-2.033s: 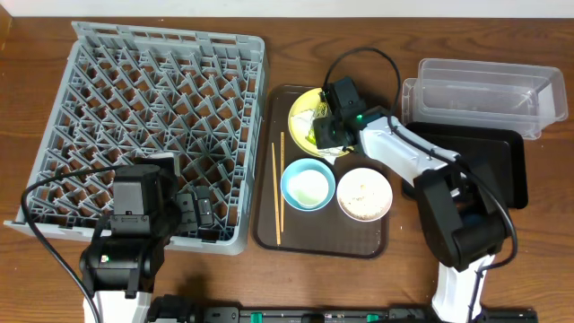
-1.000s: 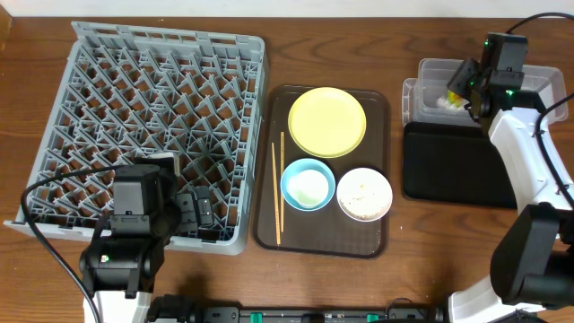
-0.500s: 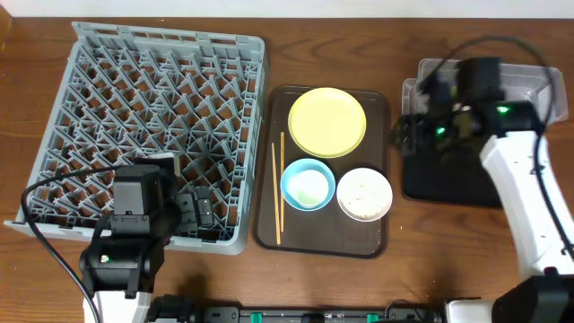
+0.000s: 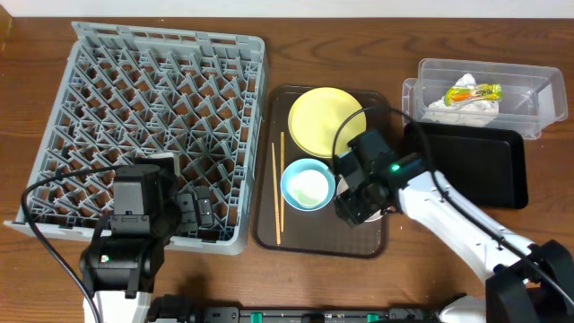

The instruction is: Sort waste into correct bins and load items into the dishwasher

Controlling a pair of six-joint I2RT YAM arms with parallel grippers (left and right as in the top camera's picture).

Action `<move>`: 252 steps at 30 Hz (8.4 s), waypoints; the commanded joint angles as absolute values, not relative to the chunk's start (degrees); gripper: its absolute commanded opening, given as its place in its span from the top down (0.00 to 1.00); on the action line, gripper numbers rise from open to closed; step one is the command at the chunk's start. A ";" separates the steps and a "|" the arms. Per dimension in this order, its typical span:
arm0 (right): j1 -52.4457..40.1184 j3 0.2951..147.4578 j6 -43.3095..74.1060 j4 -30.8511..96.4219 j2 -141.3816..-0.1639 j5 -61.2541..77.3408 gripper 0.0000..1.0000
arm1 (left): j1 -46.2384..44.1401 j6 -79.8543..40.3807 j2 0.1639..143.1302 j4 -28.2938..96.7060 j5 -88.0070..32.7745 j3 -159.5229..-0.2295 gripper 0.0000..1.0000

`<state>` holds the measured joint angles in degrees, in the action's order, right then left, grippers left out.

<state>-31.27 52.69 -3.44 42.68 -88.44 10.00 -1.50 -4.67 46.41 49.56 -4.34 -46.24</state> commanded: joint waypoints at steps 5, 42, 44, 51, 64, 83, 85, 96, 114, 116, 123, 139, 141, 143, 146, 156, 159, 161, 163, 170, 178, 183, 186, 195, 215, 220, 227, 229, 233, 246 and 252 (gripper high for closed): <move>-38.39 45.69 2.70 34.11 -88.40 3.01 0.65 | -1.15 -5.19 46.37 50.43 -4.49 -47.37 0.00; 5.50 60.20 8.84 37.06 -82.00 41.21 0.99 | -1.15 -5.19 46.35 50.52 -4.47 -47.33 0.00; 9.50 60.20 8.47 37.04 -84.36 47.86 0.99 | -1.15 -5.19 46.35 50.52 -4.47 -47.33 0.00; 19.07 60.20 6.11 36.60 -96.03 64.77 0.99 | -1.15 -5.19 46.35 50.52 -4.47 -47.33 0.00; 30.70 60.20 4.64 29.56 -110.61 89.36 0.99 | -1.15 -5.19 46.35 50.54 -4.47 -47.33 0.00; 50.15 60.20 13.21 29.34 -110.61 89.38 0.99 | -1.15 -5.19 46.35 50.57 -4.49 -47.33 0.00; 48.62 60.20 16.34 29.36 -110.61 89.41 0.99 | -1.15 -5.19 46.35 50.57 -4.47 -47.33 0.00; 31.92 60.23 11.92 28.62 -103.90 89.10 0.99 | -1.15 -5.19 46.35 50.59 -4.49 -47.33 0.00; -21.89 60.31 -7.99 10.09 -92.95 14.24 0.99 | -1.15 -5.19 46.35 50.57 -4.49 -47.33 0.00; -24.71 60.31 -8.01 7.79 -95.96 13.28 0.99 | -1.15 -5.19 46.35 50.57 -4.49 -47.33 0.00; -27.51 60.31 -7.75 0.62 -107.26 13.78 0.90 | -1.15 -5.19 46.35 50.59 -4.49 -47.33 0.00; -29.19 60.07 4.25 27.29 -84.93 22.48 0.38 | -1.15 -5.19 46.35 50.57 -4.47 -47.33 0.00; -29.89 59.27 4.27 30.61 -86.65 22.31 0.41 | -1.15 -5.19 46.35 50.57 -4.49 -47.33 0.00; -30.15 58.70 4.64 31.16 -88.16 22.28 0.44 | -1.15 -5.19 46.35 50.57 -4.47 -47.33 0.00; -30.20 58.35 6.22 32.21 -91.05 20.64 0.47 | -1.15 -5.19 46.35 50.59 -4.49 -47.33 0.00; -30.33 58.61 9.47 30.57 -98.45 21.26 0.91 | -1.15 -5.19 46.35 50.57 -4.49 -47.33 0.00; -28.84 60.27 9.41 30.68 -94.98 21.26 0.99 | -1.15 -5.19 46.35 50.54 -4.49 -47.33 0.00; -27.68 61.39 9.39 30.89 -91.81 21.26 0.99 | -1.15 -5.21 46.35 50.52 -4.49 -47.33 0.00; -26.50 62.13 9.41 30.85 -89.10 21.26 0.99 | -1.15 -5.21 46.35 50.30 -4.91 -47.33 0.00; -19.35 62.41 13.76 24.73 -84.16 37.56 0.99 | -1.15 -16.38 49.12 36.91 -31.16 -47.05 0.00; -17.89 62.41 16.86 10.52 -84.40 58.92 0.99 | -1.28 -25.96 62.41 8.38 -73.17 -47.05 0.00; -17.91 62.41 19.73 5.52 -84.40 61.36 0.99 | -4.93 -35.97 67.07 -8.27 -79.09 -47.05 0.00; -17.91 62.41 21.47 3.51 -84.40 62.22 0.99 | -8.40 -39.68 68.01 -14.87 -79.02 -47.05 0.00; -17.61 62.41 24.23 -0.80 -84.38 68.73 0.99 | -11.94 -42.28 68.10 -19.42 -77.10 -47.05 0.01; -15.53 62.39 26.94 -0.45 -84.36 74.83 0.99 | -13.43 -42.44 69.23 -18.35 -66.67 -47.00 0.01; -15.84 62.39 26.98 -0.45 -84.40 74.78 0.99 | -16.93 -47.90 69.23 -25.76 -67.51 -47.00 0.06; -15.84 62.39 26.98 -0.43 -84.38 74.17 0.99 | -18.92 -48.84 69.23 -26.35 -67.46 -47.00 0.13; -16.25 62.39 26.98 -0.43 -84.38 74.17 0.99 | -19.11 -48.84 69.23 -26.79 -67.46 -47.00 0.13; -17.74 62.39 26.98 -0.43 -84.40 73.73 0.99 | -19.11 -50.50 69.23 -29.56 -67.46 -47.00 0.13; -19.90 62.39 26.94 1.56 -84.40 73.54 0.99 | -19.11 -50.46 69.23 -29.78 -67.42 -47.00 0.21; -19.90 62.39 26.94 2.76 -84.38 73.56 0.99 | -19.05 -49.54 69.23 -29.74 -65.82 -47.00 0.12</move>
